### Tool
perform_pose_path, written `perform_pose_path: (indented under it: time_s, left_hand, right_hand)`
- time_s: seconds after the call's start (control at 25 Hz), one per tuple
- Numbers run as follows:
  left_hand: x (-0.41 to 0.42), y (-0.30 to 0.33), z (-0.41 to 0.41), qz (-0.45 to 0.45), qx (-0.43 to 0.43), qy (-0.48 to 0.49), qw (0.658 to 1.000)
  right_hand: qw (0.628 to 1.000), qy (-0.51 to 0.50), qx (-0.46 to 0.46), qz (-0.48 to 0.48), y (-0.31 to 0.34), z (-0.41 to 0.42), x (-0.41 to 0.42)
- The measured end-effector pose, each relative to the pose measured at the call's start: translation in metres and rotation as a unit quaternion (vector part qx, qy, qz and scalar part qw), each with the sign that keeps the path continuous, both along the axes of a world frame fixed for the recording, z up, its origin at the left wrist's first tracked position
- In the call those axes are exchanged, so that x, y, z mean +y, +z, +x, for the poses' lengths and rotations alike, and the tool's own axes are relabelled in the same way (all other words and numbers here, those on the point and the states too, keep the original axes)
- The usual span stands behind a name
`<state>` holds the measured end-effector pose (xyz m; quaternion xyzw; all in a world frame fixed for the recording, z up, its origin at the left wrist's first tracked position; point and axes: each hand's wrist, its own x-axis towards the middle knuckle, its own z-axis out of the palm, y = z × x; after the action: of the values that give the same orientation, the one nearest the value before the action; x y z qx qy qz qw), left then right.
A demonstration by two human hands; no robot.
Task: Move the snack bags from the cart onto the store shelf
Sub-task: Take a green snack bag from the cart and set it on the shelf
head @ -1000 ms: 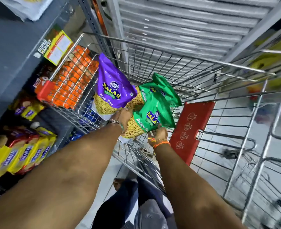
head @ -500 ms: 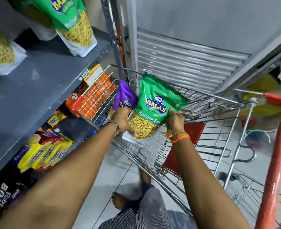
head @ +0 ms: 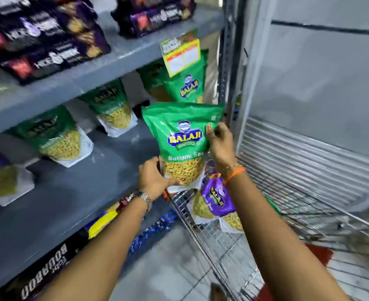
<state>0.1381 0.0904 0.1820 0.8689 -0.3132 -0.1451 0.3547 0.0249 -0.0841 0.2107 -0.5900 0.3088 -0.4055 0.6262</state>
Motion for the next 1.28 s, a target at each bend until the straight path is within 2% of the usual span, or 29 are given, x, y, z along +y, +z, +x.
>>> perform_pose_path:
  time_s: [0.12,0.24,0.48,0.72,0.84,0.92,1.04,1.16,1.28]
  left_hand:
    - [0.008,0.014,0.048,-0.039,-0.023,0.097,0.994]
    - [0.008,0.014,0.094,-0.047,-0.031,0.16,0.985]
    - [-0.006,-0.004,0.151,-0.039,-0.036,0.175,0.983]
    - [-0.02,-0.032,0.15,-0.058,-0.02,0.204,0.977]
    - [-0.019,-0.037,0.146,-0.072,-0.026,0.203,0.976]
    - [-0.018,-0.037,0.143,-0.094,-0.022,0.196,0.976]
    - [-0.013,-0.038,0.125,-0.199,-0.013,0.215,0.956]
    - [-0.003,-0.042,0.092,-0.276,-0.043,0.256,0.925]
    - [-0.001,-0.053,0.06,-0.31,-0.043,0.191,0.93]
  right_hand:
    - [0.997,0.048,0.001,-0.065,0.038,0.071,-0.002]
    - [0.994,0.086,0.009,-0.066,0.053,0.128,-0.001]
    - [0.995,0.084,0.038,-0.032,0.034,0.192,-0.005]
    - [0.991,0.086,0.078,-0.061,0.013,0.206,-0.016]
    - [0.987,0.086,0.108,-0.083,0.01,0.207,-0.02]
    - [0.989,0.097,0.106,-0.042,0.012,0.201,-0.023]
    - [0.99,0.124,0.05,0.037,0.008,0.17,-0.029]
    - [0.989,0.096,-0.016,0.114,-0.003,0.113,-0.033]
    - [0.982,0.03,-0.059,0.179,-0.028,0.049,-0.032]
